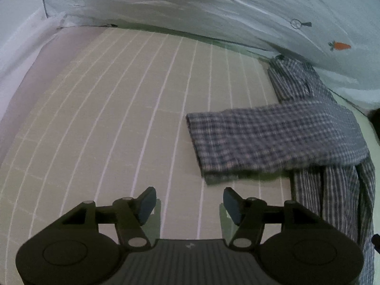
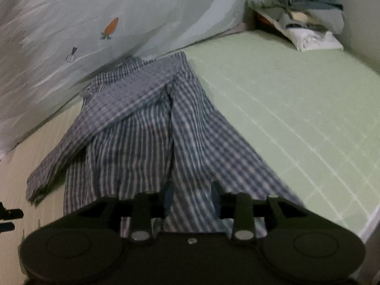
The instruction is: Fold clothes
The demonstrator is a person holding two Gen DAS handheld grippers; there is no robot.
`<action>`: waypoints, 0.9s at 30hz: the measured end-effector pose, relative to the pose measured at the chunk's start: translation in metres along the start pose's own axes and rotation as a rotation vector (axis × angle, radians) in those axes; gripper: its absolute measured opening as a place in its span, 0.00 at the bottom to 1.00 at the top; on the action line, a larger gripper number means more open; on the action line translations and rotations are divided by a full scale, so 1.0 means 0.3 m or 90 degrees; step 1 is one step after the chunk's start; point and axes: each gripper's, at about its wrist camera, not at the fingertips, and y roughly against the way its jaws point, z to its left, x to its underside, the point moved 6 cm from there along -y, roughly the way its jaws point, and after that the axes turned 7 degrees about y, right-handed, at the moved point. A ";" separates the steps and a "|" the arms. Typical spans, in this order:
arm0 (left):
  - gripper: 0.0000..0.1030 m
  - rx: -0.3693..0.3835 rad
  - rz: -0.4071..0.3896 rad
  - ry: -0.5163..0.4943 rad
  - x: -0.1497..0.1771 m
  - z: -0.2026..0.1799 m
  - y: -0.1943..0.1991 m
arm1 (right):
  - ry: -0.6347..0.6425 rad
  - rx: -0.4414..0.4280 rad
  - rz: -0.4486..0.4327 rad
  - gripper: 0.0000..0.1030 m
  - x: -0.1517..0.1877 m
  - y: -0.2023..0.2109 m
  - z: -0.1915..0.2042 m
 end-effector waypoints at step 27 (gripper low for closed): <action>0.61 0.012 0.026 -0.041 -0.218 -0.120 -0.250 | -0.178 -0.039 0.007 0.38 -0.369 -0.499 0.096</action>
